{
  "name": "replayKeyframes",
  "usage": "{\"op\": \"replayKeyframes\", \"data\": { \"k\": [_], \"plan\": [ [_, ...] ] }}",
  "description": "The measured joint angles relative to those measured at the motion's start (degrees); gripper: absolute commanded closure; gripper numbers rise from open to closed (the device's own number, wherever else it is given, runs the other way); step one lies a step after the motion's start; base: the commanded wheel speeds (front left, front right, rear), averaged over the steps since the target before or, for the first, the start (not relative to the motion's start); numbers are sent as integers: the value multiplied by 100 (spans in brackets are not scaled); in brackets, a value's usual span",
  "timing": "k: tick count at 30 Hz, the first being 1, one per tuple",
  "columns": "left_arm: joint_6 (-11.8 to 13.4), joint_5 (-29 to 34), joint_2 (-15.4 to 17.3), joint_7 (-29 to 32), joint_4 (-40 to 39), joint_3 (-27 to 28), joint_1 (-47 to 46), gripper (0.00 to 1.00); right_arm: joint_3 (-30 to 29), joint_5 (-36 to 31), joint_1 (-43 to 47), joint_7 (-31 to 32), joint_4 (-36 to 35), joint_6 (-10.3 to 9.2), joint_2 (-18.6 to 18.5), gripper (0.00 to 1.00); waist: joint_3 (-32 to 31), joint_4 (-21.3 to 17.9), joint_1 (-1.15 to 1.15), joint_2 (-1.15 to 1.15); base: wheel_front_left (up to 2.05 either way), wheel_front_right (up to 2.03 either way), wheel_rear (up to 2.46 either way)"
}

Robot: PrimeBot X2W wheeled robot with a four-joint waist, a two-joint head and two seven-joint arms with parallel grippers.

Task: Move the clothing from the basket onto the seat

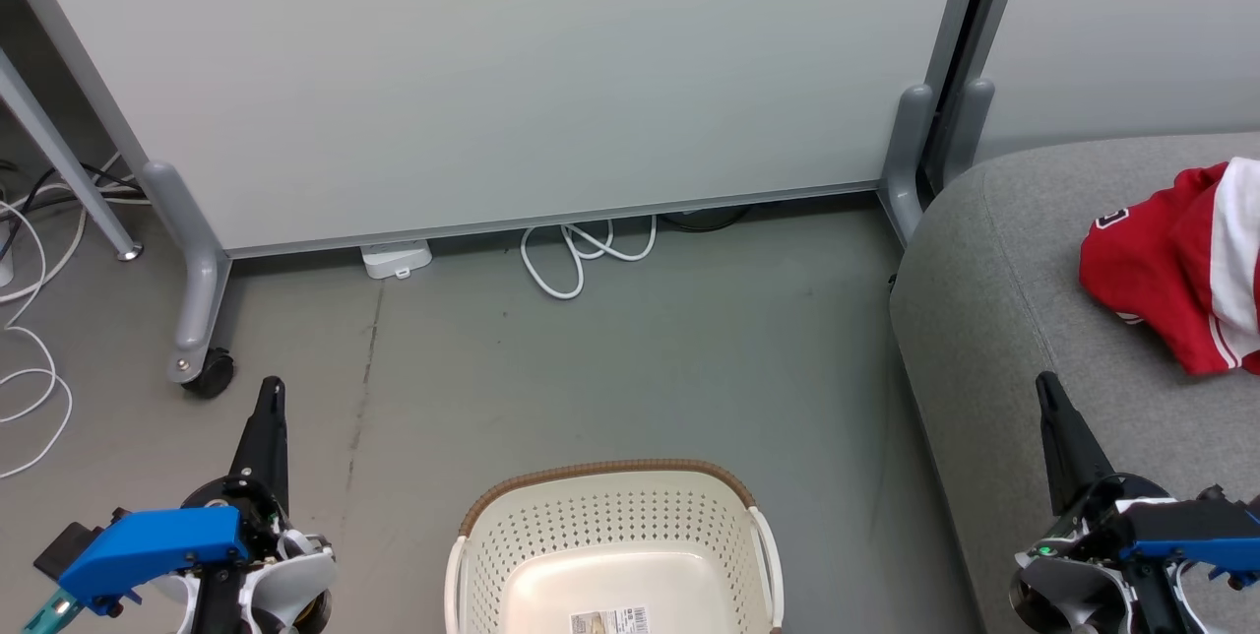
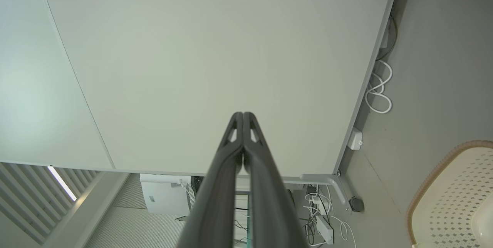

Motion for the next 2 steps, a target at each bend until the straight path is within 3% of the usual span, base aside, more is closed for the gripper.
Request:
{"op": "replayKeyframes", "data": {
  "k": [2],
  "plan": [
    [0,0,0,0,0,0,0,100,0,0,0,0,0,0,0,100,0,0,0,0,0,0,0]
  ]
}}
